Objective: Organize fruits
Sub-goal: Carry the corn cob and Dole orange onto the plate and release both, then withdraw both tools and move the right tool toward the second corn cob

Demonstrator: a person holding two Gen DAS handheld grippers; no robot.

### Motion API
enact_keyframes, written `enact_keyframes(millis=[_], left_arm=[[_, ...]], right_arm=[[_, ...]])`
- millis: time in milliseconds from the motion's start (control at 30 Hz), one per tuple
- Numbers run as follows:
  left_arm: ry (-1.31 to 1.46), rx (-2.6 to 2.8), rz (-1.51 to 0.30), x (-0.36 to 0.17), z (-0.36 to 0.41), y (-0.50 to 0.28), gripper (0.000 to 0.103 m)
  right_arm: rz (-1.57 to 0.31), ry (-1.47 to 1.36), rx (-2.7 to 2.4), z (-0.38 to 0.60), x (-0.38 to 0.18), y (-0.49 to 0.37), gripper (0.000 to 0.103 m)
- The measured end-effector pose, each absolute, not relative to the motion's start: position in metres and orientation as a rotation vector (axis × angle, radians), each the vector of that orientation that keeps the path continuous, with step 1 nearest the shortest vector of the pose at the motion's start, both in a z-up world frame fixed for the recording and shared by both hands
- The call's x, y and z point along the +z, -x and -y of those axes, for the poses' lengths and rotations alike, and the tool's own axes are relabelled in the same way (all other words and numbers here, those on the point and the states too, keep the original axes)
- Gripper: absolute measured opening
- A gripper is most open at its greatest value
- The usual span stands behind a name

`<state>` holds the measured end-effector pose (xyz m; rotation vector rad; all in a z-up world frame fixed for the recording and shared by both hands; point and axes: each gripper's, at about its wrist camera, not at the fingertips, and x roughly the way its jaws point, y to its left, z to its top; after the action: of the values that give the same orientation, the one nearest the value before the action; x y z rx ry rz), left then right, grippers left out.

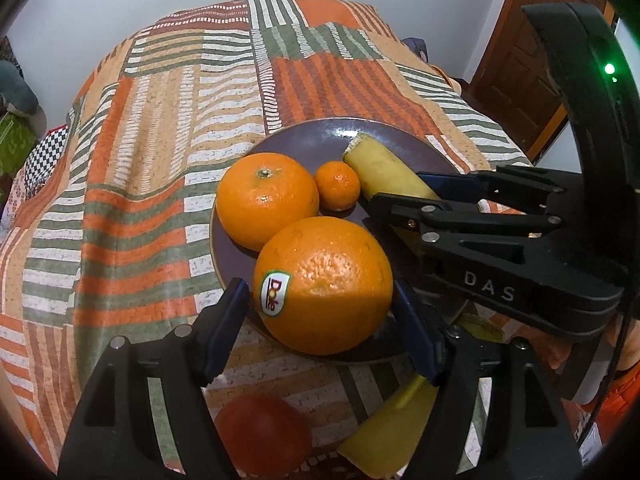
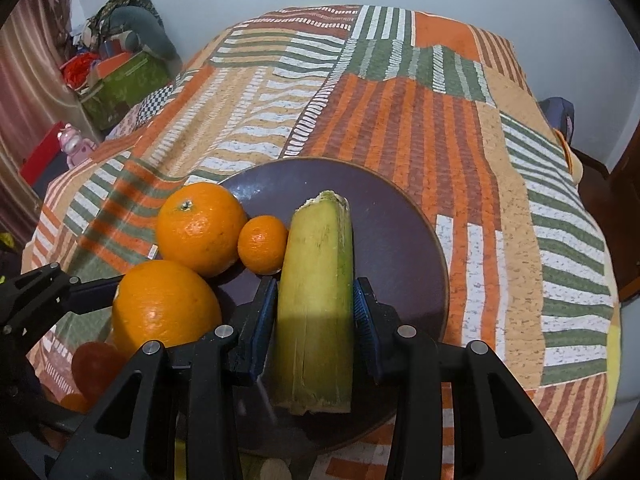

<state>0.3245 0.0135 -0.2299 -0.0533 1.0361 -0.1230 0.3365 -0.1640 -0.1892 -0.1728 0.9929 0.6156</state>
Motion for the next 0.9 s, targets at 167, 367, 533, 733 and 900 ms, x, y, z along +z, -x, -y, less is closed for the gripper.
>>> enact_keyframes(millis=[167, 367, 533, 733, 900], left_arm=[[0.051, -0.115, -1.015, -0.217, -0.016, -0.314, 0.074], [0.028, -0.100, -0.998, -0.201, -0.022, -0.293, 0.077], [0.017, -0.074, -1.003, -0.198, -0.030, -0.273, 0.078], [0.049, -0.047, -0.988, -0.192, -0.047, -0.241, 0.078], [0.059, -0.021, -0.984, -0.192, -0.060, -0.215, 0.078]], right_arm=[[-0.963, 0.177, 0.608, 0.169, -0.174, -0.327, 0.046], [-0.911, 0.139, 0.610, 0.189, -0.146, -0.307, 0.056], [-0.881, 0.115, 0.619, 0.203, -0.133, -0.280, 0.070], [-0.882, 0.139, 0.634, 0.199, -0.140, -0.242, 0.085], [-0.913, 0.218, 0.657, 0.173, -0.159, -0.221, 0.088]])
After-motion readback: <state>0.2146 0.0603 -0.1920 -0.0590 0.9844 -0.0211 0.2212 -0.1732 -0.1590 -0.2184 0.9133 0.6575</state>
